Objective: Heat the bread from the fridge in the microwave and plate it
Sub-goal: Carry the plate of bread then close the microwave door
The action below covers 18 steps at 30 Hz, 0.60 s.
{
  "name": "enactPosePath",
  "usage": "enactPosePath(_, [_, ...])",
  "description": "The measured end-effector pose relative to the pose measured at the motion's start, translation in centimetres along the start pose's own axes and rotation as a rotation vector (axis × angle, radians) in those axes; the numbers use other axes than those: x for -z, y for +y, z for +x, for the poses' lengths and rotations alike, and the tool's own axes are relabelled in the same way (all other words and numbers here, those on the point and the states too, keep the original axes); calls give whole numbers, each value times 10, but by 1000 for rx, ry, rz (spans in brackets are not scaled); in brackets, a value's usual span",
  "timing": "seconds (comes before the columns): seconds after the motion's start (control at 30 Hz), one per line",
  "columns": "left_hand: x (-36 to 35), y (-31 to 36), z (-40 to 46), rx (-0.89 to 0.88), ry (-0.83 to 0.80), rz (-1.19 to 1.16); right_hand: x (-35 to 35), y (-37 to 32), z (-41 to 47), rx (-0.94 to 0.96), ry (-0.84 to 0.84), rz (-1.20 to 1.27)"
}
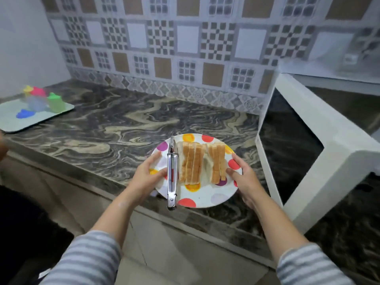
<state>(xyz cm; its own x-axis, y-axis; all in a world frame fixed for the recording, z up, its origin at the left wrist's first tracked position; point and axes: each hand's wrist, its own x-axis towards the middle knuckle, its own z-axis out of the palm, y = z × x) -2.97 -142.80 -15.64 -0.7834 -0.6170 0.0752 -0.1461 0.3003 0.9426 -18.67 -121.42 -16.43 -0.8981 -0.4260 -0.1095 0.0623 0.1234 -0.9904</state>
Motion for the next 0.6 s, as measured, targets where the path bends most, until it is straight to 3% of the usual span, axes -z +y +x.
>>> enactPosePath(0.3, [-5, -22, 149, -12, -285, 77, -25, -2, 79, -104, 238, -62])
enactPosePath(0.6, [-25, -44, 208, 3, -423, 232, -20, 8, 115, -186, 242, -228])
